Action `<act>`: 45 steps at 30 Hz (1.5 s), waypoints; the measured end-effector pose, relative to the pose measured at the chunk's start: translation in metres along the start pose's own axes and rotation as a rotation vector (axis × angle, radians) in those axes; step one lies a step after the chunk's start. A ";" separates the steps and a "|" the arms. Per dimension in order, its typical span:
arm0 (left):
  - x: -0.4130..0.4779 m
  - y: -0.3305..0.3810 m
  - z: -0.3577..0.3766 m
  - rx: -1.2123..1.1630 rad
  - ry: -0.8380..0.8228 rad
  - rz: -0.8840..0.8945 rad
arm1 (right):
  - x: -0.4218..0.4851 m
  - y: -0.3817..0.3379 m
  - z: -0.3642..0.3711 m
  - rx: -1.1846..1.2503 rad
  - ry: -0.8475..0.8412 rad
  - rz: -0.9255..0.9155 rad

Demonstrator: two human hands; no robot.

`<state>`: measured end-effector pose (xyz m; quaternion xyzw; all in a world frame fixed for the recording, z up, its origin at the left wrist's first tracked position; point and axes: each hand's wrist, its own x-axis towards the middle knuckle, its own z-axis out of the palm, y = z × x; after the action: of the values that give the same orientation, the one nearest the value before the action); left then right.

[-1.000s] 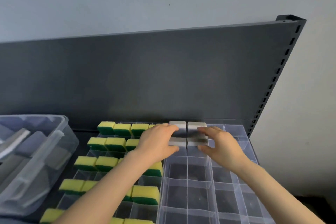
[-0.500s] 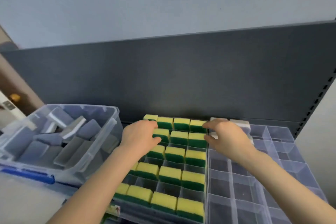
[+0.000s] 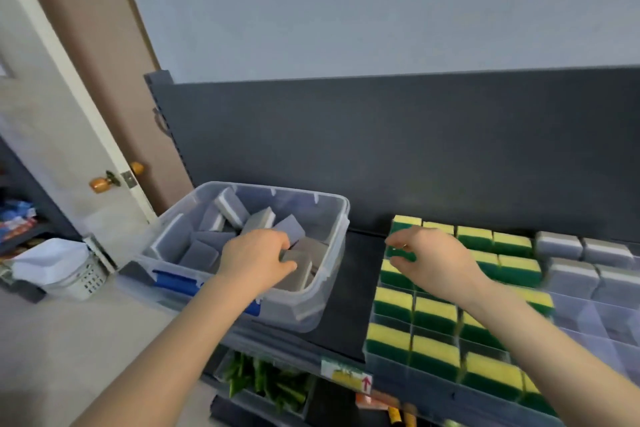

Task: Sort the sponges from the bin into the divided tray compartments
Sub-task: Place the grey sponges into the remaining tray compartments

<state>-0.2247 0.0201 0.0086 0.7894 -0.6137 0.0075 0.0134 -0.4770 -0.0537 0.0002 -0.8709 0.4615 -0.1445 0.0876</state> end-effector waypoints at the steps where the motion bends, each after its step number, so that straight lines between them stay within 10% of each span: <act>1: -0.003 -0.015 0.000 -0.015 -0.001 -0.013 | 0.005 -0.013 0.004 0.008 0.003 -0.009; 16: 0.004 -0.151 0.023 -0.171 -0.003 -0.100 | 0.088 -0.133 0.060 0.048 -0.087 -0.108; 45: 0.223 -0.230 0.059 -0.294 -0.042 -0.215 | 0.229 -0.138 0.129 0.069 -0.161 -0.024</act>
<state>0.0528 -0.1407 -0.0464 0.8401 -0.5202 -0.1001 0.1167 -0.2054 -0.1639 -0.0427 -0.8817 0.4371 -0.0909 0.1527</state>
